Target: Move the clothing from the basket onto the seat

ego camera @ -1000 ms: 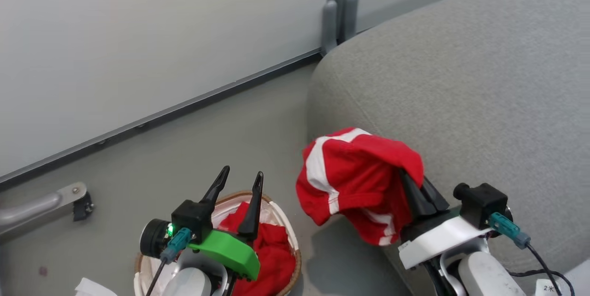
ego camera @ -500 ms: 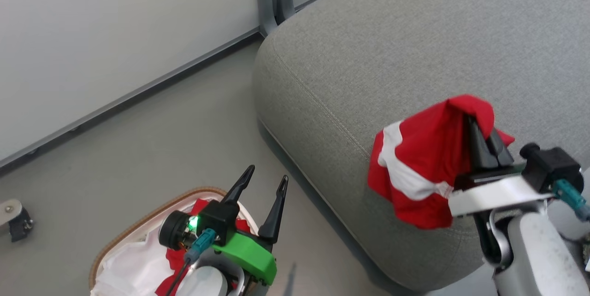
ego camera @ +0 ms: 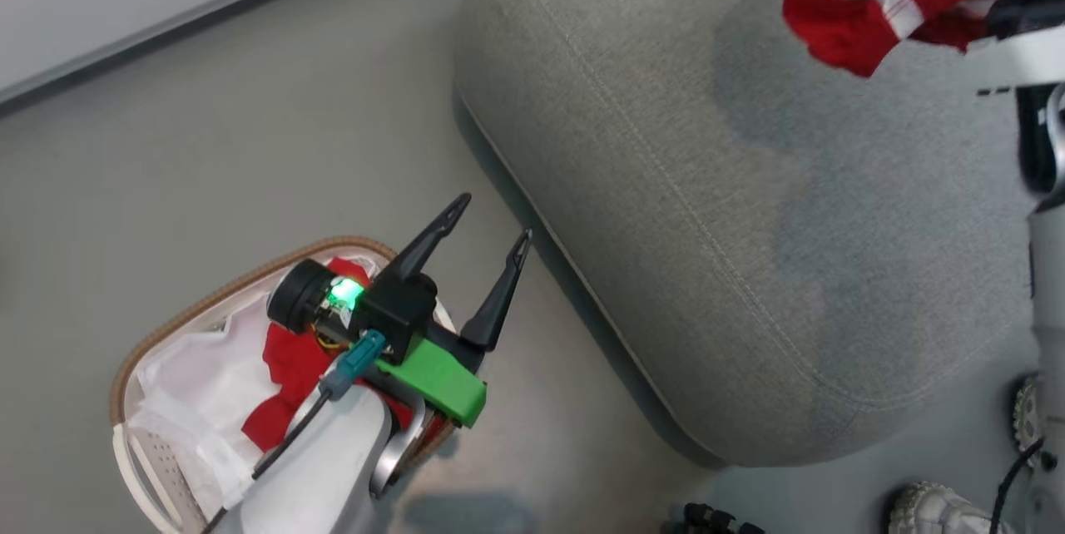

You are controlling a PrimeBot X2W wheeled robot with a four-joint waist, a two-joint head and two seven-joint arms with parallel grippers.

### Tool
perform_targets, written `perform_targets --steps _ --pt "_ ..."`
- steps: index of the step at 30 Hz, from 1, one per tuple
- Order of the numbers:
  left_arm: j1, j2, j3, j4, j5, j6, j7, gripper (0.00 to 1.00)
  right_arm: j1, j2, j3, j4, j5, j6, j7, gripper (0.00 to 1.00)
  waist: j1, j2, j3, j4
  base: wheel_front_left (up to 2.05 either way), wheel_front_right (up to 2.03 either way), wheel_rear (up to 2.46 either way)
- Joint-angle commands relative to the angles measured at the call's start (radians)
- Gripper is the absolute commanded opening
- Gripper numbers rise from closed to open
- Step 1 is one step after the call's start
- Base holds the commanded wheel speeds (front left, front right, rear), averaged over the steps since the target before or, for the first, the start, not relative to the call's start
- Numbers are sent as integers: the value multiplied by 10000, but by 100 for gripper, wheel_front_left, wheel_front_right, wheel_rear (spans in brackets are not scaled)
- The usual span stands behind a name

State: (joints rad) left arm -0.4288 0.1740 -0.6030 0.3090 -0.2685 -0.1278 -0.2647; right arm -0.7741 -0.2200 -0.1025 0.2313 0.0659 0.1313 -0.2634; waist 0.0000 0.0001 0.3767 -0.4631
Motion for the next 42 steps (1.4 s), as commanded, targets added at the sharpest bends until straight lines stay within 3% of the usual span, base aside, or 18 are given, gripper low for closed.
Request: perform_targets --steps 1,6,12,21,22,24,25,32,42 --pt "-395 200 -52 -29 -120 -47 5 100 -439 -141 -85 268 -196 -10 -20 0 0 -1 1445 856 0 0 0" --pt "-1065 354 -307 -125 -292 -48 5 100 -1676 -449 -738 1461 -711 -10 -20 0 0 -1 2248 1352 0 0 0" --pt "-1466 608 -299 -125 -372 -47 5 100 -2400 -266 -1862 2802 -1493 -12 -20 0 0 -1 2952 1635 0 0 0" --pt "-1506 553 -136 117 -524 -47 5 100 -926 406 -3477 3784 -2452 -12 -20 0 0 -1 2716 1951 0 0 0" --pt "-1443 498 -27 141 -536 -47 5 100 -694 456 -3586 3747 -2438 -12 -20 8 0 -1 2624 1973 0 0 0" --pt "-1207 392 262 244 -553 -47 5 100 -135 562 -3718 3506 -2395 -12 -20 50 0 -1 2336 2003 0 0 0" --pt "-1110 356 375 298 -555 -47 5 100 159 644 -3730 3453 -2342 -12 -18 100 0 -1 2231 2004 0 0 0" --pt "-315 -41 1153 595 -438 -44 5 100 1895 862 -3580 2772 -1795 -10 -18 100 0 -1 1062 2123 0 0 0" --pt "1158 -641 2796 930 -172 -20 5 100 3341 909 -2131 1354 -919 -10 -18 100 0 -1 -633 2682 0 0 0"
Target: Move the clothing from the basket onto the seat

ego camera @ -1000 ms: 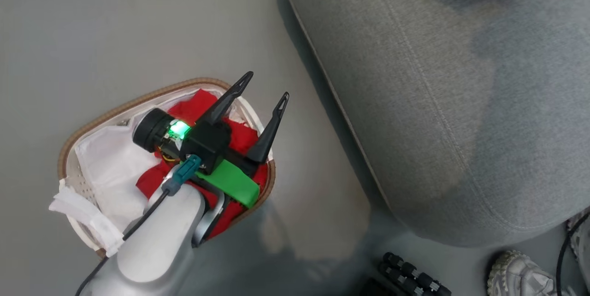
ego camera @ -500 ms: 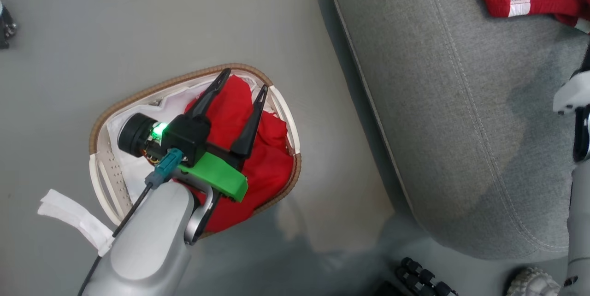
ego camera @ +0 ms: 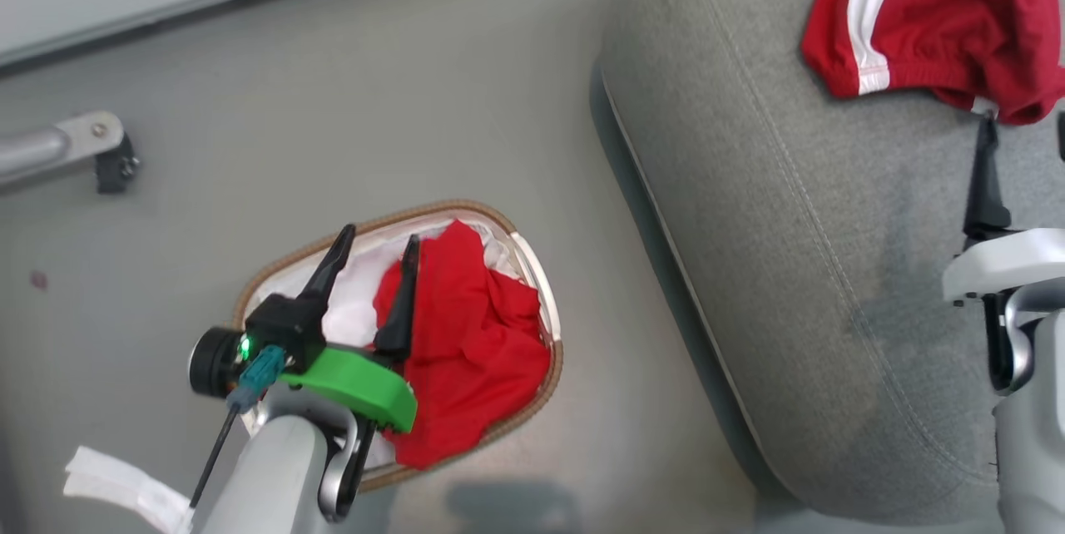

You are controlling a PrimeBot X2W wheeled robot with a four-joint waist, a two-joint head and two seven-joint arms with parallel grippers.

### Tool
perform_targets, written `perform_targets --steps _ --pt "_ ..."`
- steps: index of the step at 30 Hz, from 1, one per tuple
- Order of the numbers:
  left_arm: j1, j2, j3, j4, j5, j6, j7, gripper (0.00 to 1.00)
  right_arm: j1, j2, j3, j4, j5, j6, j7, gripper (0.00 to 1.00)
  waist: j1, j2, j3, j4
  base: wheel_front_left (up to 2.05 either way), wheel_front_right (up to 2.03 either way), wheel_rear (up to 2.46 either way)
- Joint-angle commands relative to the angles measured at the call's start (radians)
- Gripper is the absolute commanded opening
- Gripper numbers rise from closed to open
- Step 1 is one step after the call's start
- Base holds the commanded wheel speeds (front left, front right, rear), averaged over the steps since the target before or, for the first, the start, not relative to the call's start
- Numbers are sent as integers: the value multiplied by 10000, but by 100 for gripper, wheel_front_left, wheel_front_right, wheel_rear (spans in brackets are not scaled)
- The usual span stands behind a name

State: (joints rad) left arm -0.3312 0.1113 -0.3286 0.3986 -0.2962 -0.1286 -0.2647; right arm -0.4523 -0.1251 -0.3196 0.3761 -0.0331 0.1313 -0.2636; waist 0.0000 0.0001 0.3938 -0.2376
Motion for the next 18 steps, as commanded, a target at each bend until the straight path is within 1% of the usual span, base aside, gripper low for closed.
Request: perform_targets --steps 1,8,14,18 --pt "261 -60 200 41 142 -10 6 100 204 -6 198 -166 155 -10 -15 100 0 -1 -891 507 0 0 0" --pt "880 -327 1379 160 420 25 5 100 605 397 1507 -554 848 -10 -15 100 0 -1 -1542 1325 0 0 0" --pt "1383 -484 2311 333 661 44 5 100 928 623 2520 -326 1074 -10 -15 100 0 -1 -2086 1855 0 0 0" --pt "1742 -517 2865 454 810 84 5 100 1199 681 2970 -116 1231 -10 -15 100 0 -1 -2488 2073 0 0 0"
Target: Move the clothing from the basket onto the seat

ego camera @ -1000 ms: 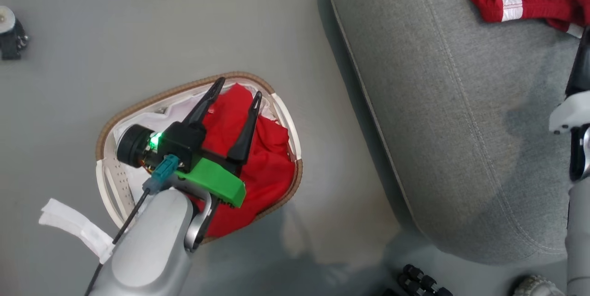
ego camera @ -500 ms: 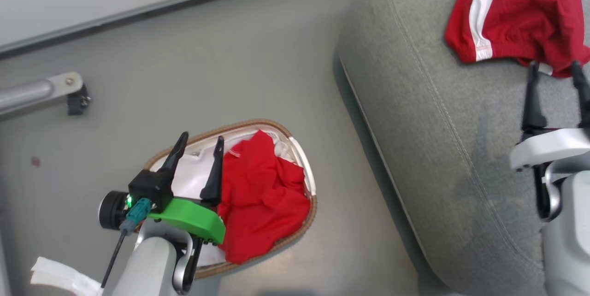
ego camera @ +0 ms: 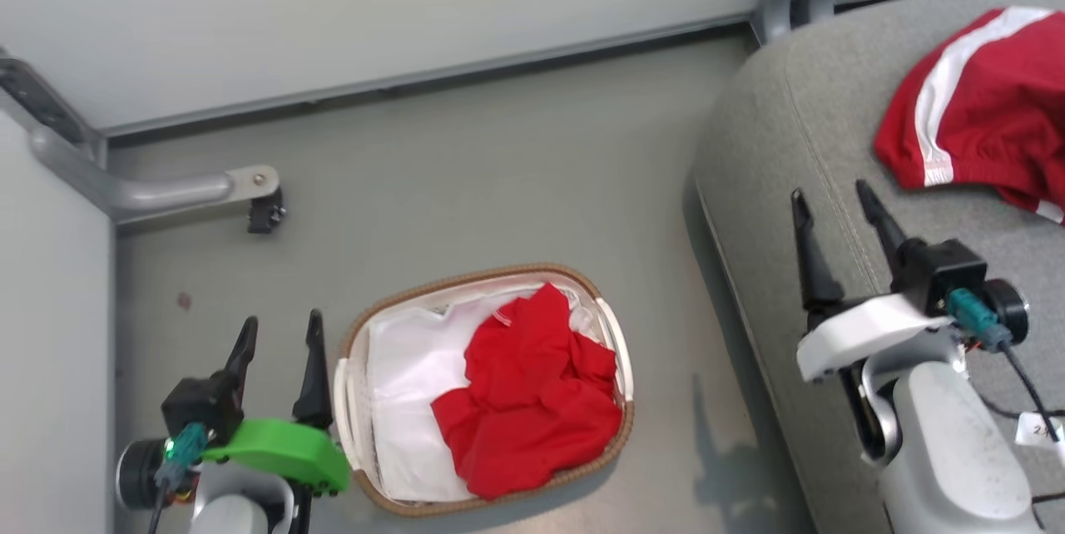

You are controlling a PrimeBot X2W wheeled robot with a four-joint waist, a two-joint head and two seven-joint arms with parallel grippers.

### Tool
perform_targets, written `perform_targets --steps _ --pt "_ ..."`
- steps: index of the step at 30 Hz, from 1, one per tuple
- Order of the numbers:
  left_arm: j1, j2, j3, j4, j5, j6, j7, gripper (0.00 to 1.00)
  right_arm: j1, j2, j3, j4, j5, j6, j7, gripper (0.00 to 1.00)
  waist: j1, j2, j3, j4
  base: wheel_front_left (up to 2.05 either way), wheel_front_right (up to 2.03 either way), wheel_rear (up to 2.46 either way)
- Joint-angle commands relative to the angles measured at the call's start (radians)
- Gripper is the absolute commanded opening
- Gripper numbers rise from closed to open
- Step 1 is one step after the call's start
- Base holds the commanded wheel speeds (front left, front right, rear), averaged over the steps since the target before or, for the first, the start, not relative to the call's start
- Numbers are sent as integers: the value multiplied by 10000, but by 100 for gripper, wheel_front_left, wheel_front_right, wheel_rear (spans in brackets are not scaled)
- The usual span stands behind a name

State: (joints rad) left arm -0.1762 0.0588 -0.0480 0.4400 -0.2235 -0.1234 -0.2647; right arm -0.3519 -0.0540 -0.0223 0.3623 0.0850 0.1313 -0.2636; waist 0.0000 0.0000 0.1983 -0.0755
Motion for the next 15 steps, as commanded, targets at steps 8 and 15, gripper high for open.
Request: perform_targets --steps 8,15 --pt "955 -54 861 94 249 59 5 100 879 9 498 390 387 -10 -16 100 0 0 -1259 584 0 0 0" --pt "1595 -72 1086 -3 -30 108 5 100 1439 9 661 543 603 -10 -15 100 0 0 -1571 525 0 0 0"
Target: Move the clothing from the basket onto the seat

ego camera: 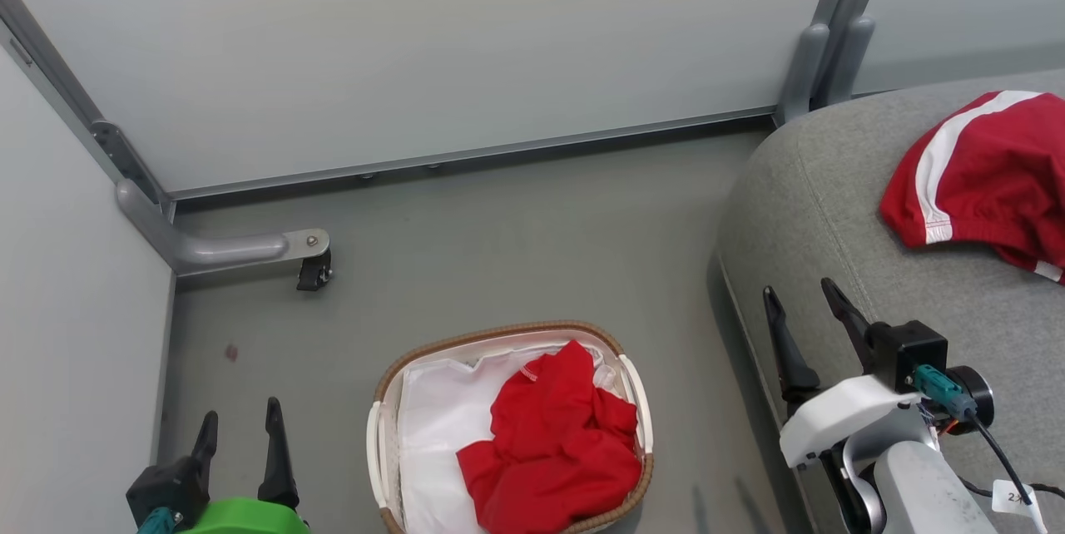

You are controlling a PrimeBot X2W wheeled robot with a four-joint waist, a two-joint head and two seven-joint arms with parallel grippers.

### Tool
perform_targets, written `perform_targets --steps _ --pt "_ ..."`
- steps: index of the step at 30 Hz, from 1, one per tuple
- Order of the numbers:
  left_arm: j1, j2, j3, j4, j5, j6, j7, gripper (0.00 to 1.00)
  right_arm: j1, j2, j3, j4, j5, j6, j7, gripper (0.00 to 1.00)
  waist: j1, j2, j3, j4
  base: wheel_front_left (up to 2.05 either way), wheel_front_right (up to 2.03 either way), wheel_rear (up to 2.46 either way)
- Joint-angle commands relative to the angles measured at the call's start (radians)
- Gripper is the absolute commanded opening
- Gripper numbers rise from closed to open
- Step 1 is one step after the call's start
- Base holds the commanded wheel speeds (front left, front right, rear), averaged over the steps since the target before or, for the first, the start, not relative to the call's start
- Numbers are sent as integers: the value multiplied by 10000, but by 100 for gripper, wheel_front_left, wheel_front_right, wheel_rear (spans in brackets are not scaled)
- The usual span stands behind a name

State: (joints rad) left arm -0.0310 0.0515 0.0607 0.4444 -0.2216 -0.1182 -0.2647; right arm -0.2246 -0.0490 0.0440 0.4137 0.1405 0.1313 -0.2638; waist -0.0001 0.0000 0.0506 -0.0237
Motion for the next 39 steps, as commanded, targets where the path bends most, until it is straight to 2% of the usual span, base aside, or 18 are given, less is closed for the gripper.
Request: perform_targets --steps 1,6,13,27,39 --pt "213 0 -37 -65 -90 68 5 100 209 -41 5 37 71 -10 -13 100 1 0 -111 -3 0 0 0" --pt "397 3 -235 -114 -303 155 5 100 309 -38 20 47 108 -10 -14 100 1 0 -97 -45 0 0 0" --pt "-88 2 -778 24 -448 30 5 100 -86 -37 -39 -181 129 -10 -13 100 1 0 468 -76 0 0 0" --pt "-2549 30 -2641 747 -1447 -138 5 100 -1696 -36 135 -1018 208 -10 -13 100 1 0 3039 -343 0 0 0" --pt "-4439 487 -4136 1604 -2081 -142 5 100 -3030 -35 611 -2208 530 -10 -13 100 1 0 5213 -992 0 0 0"
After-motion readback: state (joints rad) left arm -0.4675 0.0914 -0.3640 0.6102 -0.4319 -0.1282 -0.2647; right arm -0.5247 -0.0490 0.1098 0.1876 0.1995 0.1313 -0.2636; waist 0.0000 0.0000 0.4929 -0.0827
